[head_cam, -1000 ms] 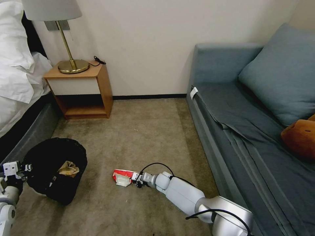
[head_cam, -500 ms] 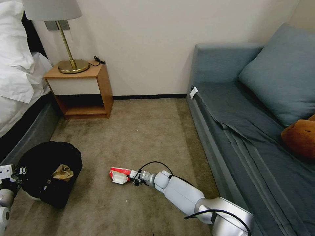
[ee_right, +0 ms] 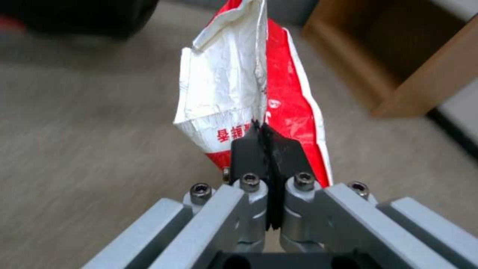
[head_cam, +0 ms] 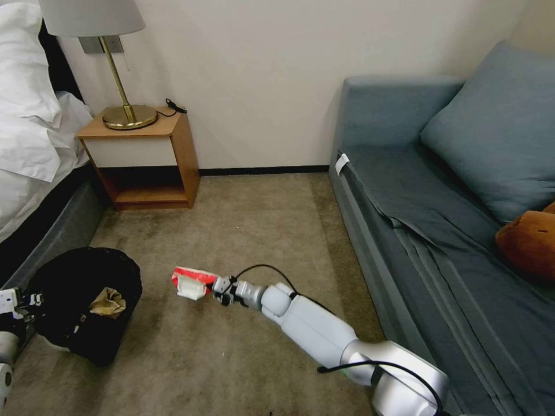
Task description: Pick up the trash bin, then pick up the garbage on the floor and place it into the trash bin.
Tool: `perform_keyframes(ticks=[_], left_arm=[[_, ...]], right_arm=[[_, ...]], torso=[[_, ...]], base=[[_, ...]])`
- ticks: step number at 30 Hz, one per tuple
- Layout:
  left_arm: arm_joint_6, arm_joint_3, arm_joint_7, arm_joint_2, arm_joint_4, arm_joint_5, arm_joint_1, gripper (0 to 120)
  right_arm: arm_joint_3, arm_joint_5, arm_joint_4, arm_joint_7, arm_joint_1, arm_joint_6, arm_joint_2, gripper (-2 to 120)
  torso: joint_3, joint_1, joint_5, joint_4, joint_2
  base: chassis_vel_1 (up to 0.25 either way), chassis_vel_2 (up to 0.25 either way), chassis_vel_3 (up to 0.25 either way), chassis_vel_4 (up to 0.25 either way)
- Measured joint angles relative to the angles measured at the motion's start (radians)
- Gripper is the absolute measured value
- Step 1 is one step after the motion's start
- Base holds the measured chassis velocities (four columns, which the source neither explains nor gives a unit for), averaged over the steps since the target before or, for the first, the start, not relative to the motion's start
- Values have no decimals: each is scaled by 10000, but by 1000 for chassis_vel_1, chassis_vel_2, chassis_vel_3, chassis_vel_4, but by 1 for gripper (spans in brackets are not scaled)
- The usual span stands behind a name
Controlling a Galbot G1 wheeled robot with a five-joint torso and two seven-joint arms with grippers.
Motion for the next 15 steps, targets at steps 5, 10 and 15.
perform_keyframes(ticks=[5, 10, 15], left_arm=[[23, 192, 95, 14, 26, 98, -124, 4], [80, 549, 90, 16, 10, 185, -464, 4], [122, 825, 45, 11, -108, 221, -757, 4]], right_arm=[[320, 88, 575, -93, 514, 153, 2, 0], [319, 731, 1754, -193, 1253, 52, -258, 0], [-185, 1563, 3020, -240, 1475, -408, -615, 0]], torso=[[0, 0, 0, 3, 0], [-1, 0, 0, 3, 0], [0, 1, 1, -2, 0]], base=[[0, 0, 0, 0], [0, 0, 0, 0], [0, 0, 0, 0]])
